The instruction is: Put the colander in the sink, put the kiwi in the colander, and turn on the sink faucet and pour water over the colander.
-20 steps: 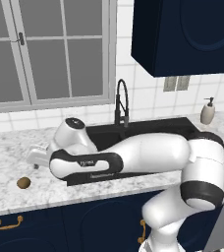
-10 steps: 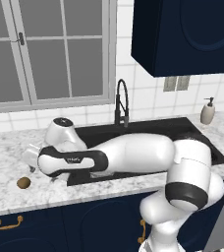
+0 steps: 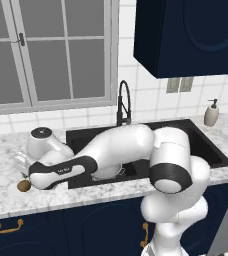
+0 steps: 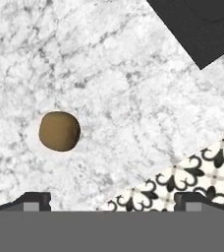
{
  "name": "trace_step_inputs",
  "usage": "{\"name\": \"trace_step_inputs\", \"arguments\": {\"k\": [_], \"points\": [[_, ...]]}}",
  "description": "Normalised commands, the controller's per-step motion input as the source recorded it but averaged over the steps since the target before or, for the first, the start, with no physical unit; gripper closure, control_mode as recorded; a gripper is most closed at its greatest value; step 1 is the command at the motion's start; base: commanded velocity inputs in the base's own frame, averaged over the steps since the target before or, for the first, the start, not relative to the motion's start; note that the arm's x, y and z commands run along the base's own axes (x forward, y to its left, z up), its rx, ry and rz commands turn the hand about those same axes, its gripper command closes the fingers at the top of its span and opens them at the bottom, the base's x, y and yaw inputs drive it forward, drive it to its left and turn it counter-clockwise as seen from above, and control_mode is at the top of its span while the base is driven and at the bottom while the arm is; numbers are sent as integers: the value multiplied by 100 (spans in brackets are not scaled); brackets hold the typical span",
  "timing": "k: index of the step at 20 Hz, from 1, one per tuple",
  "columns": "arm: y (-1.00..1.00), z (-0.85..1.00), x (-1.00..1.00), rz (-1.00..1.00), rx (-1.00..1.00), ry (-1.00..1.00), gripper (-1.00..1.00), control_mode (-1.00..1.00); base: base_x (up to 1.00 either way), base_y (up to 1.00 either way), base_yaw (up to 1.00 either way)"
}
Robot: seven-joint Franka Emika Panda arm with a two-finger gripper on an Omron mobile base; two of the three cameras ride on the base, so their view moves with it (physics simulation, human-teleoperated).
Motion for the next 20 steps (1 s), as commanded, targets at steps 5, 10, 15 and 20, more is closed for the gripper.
{"name": "trace_step_inputs", "arguments": {"k": [5, 10, 15, 20], "points": [[17, -6, 37, -4, -9, 16, -100, -100, 0, 0, 0], [18, -27, 14, 0, -10, 12, -100, -100, 0, 0, 0], [27, 0, 10, 0, -2, -3, -100, -100, 0, 0, 0], [13, 10, 0, 0, 0, -10, -100, -100, 0, 0, 0]]}}
